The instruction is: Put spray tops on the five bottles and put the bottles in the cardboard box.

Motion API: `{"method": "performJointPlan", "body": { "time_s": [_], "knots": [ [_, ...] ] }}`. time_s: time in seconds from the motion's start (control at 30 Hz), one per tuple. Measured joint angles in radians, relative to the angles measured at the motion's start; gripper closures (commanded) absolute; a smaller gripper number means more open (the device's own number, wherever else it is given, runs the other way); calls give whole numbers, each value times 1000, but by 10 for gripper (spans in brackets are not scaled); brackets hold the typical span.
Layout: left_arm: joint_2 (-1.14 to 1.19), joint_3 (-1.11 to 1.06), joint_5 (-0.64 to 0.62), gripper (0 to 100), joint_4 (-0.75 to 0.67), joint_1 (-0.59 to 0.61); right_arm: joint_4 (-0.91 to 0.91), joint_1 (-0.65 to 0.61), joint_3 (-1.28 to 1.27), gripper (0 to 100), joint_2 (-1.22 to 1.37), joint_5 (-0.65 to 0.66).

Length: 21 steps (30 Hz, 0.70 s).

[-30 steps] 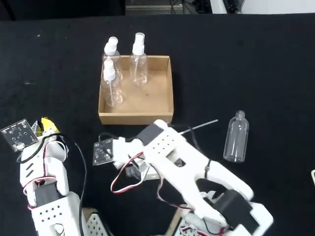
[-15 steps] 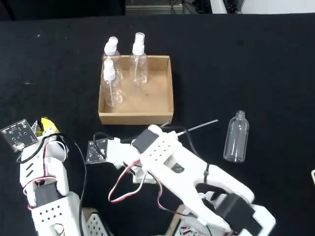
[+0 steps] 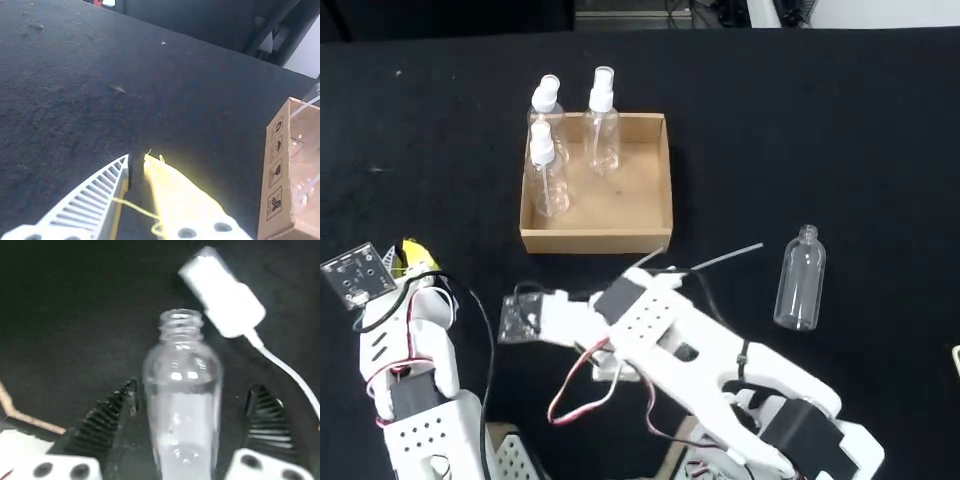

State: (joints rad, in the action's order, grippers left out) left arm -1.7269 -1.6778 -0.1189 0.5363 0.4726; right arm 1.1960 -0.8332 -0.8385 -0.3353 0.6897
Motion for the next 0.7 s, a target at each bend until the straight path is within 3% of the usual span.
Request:
{"method": "performJointPlan", "body": {
  "time_s": [0.13,0.3,0.57,0.7],
  "knots": [
    [0,0,-15,953,0,44,-9,15,0,675,0,0],
    [0,0,-126,952,0,126,-9,15,0,677,0,0],
    [0,0,-155,952,0,138,-44,14,-17,704,3,0],
    [0,0,-155,952,0,138,-44,14,-18,701,124,0]
  ]
}}
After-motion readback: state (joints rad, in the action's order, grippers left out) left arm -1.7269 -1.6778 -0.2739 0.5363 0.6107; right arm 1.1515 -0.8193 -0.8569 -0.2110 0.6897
